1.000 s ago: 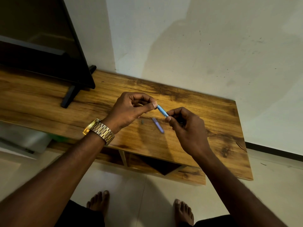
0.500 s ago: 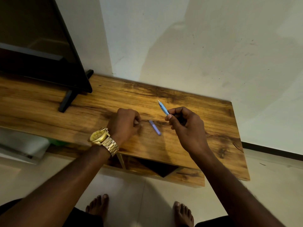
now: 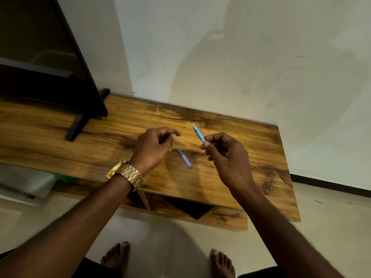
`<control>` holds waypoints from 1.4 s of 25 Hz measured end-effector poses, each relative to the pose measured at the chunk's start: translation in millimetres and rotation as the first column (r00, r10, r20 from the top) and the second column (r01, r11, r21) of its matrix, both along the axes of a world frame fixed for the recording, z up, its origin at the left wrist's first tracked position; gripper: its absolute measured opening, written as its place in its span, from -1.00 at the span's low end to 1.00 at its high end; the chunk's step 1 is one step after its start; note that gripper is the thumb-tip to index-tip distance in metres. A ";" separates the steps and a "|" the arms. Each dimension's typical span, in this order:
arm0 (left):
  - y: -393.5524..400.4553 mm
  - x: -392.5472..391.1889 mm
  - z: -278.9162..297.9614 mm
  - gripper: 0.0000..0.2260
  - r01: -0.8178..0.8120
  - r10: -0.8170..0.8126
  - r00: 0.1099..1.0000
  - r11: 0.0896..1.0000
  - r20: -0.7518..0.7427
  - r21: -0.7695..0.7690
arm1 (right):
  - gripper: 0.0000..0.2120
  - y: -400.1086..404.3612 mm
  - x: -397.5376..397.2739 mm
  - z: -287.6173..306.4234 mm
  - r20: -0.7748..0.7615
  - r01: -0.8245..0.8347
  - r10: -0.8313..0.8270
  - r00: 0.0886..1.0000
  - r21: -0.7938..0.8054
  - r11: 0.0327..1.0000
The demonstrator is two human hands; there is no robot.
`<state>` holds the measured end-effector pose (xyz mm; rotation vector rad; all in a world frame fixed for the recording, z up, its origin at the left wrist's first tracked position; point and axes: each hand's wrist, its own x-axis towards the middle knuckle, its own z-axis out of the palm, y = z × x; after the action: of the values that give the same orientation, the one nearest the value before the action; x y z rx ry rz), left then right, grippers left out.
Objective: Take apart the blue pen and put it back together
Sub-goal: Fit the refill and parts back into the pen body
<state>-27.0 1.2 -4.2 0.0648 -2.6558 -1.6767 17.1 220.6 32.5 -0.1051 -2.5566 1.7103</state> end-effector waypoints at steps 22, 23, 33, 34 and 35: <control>4.1 -0.4 13.9 -0.82 -0.005 -0.078 0.993 0.733 0.091 0.681 | -0.88 -8.9 -1.8 -6.4 -0.016 -0.081 0.082 0.996 0.075 0.994; 4.0 -0.3 14.0 -0.81 0.003 -0.079 0.993 0.744 0.083 0.668 | -0.88 -8.2 -2.1 -6.8 -0.020 -0.084 0.086 0.996 0.085 0.993; -1.8 0.6 15.2 -0.80 0.150 -0.142 0.989 0.904 -0.050 0.400 | -0.89 -2.0 -2.4 -7.2 -0.092 -0.105 0.130 0.987 0.238 0.966; -2.2 0.4 15.4 -0.80 0.162 -0.154 0.987 0.903 -0.054 0.399 | -0.90 -1.5 -2.3 -7.1 -0.085 -0.114 0.135 0.987 0.221 0.969; -2.6 0.3 15.9 -0.80 0.172 -0.160 0.985 0.902 -0.062 0.395 | -0.90 -1.4 -2.2 -7.3 -0.075 -0.121 0.139 0.988 0.201 0.972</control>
<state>-26.8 -1.4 11.6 -0.1909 -2.3091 -2.2314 14.9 219.3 25.3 0.1480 -2.7015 1.4524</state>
